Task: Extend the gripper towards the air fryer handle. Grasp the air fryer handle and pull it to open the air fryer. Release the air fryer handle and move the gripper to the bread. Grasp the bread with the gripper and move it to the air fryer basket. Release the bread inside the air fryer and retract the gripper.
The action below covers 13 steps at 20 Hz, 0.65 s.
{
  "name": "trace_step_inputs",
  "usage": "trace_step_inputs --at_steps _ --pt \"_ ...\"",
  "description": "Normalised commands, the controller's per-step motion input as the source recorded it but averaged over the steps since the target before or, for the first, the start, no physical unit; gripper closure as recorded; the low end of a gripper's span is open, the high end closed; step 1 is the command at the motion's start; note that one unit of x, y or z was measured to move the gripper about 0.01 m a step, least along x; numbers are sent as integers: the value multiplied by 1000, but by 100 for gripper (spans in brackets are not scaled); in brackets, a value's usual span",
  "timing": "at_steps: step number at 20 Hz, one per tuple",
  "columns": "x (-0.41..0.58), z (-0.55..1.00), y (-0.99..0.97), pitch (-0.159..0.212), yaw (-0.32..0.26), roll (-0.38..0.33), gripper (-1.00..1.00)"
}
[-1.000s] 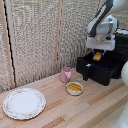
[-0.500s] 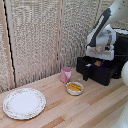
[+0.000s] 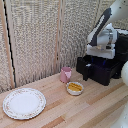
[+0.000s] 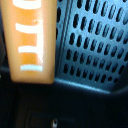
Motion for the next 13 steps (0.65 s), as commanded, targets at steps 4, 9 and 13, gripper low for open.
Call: trace_step_inputs --at_steps 4,9,13 --pt "59 797 62 74 -54 -13 -100" --pt "103 919 38 54 -66 -40 -100" --pt "146 871 26 66 -91 -57 -100"
